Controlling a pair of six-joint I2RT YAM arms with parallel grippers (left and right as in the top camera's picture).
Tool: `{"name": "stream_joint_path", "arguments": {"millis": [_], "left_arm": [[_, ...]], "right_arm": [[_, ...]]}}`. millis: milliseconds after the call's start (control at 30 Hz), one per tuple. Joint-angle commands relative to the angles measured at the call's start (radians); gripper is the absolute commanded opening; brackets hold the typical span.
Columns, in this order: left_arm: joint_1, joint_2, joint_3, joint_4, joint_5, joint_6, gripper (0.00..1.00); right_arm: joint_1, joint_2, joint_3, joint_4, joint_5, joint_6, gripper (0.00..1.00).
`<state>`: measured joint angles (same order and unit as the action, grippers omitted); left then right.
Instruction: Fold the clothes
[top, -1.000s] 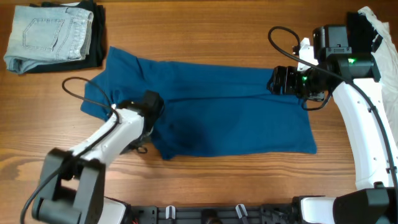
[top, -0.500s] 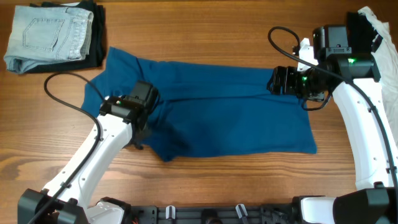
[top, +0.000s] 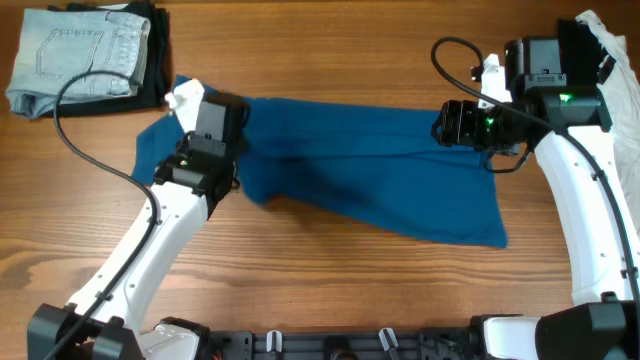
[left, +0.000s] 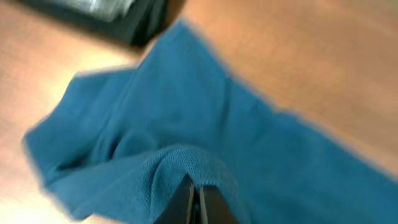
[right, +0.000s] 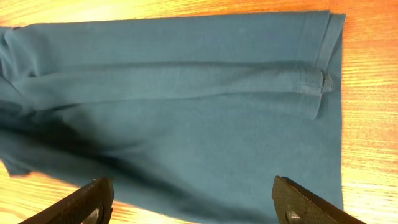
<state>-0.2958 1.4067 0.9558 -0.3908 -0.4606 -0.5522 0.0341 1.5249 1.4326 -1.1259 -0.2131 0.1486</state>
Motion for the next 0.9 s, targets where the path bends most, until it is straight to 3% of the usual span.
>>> {"name": "stream_joint_path", "arguments": {"millis": [0,333,500,533,567,600,767,867], "left_arm": [[0.005,0.043,0.011,0.106,-0.031,0.132,0.04],[0.007,0.259,0.011,0.153,-0.031,0.155,0.04],[0.04,0.258,0.011,0.362,-0.031,0.235,0.04],[0.048,0.259,0.011,0.399,-0.031,0.235,0.13],[0.053,0.259,0.011,0.425,-0.03,0.235,0.42],[0.053,0.257,0.011,0.433,-0.03,0.235,1.0],[0.021,0.183,0.011,0.237,0.035,0.235,1.0],[-0.037,0.063,0.011,0.001,0.145,0.23,1.0]], "right_arm": [[0.002,-0.01,-0.002,0.005,-0.005,-0.007,0.82],[0.002,-0.01,-0.002,0.015,-0.005,-0.008,0.83],[0.002,-0.01,-0.002,0.02,-0.005,-0.008,0.83],[0.002,-0.01,-0.002,0.019,-0.005,-0.007,0.83],[0.002,-0.01,-0.002,0.018,-0.005,-0.007,0.83],[0.002,-0.01,-0.002,0.018,-0.005,-0.007,0.83],[0.002,-0.01,-0.002,0.018,-0.006,-0.008,0.83],[0.002,-0.01,-0.002,0.015,-0.005,-0.008,0.83]]}}
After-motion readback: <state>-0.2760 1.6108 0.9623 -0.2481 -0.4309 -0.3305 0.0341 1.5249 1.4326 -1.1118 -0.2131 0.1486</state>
